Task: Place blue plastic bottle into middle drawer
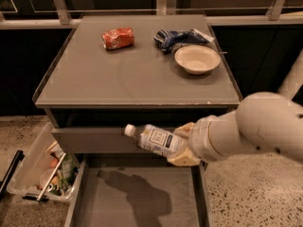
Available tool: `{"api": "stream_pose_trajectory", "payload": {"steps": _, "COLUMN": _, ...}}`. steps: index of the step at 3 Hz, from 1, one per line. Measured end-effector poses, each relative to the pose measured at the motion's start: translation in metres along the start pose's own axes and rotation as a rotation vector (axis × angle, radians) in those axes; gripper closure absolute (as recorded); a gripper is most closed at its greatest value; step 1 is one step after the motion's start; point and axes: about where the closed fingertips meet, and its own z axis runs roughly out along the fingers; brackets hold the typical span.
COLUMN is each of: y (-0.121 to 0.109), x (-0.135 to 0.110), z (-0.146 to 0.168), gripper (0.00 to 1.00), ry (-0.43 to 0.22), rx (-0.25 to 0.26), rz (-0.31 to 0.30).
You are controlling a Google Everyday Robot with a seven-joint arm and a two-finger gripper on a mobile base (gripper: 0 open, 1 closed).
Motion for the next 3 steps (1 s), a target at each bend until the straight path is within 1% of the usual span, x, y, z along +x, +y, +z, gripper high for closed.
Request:
{"api": "stream_pose_trajectory", "payload": {"steps": 1, "y": 0.028, "x": 0.023, "z": 0.047, "gripper": 1.00, "ry": 0.015, "rx": -0.017, "rz": 0.009}}
{"api": "stream_pose_trajectory", "payload": {"steps": 2, "y": 0.045, "x": 0.055, "z": 0.087, "gripper": 1.00, "ry": 0.034, "rx": -0.004, "rz": 0.018}}
{"api": "stream_pose_trajectory", "payload": {"steps": 3, "y": 0.047, "x": 0.090, "z": 0.112, "gripper": 1.00, "ry": 0.058, "rx": 0.017, "rz": 0.080}}
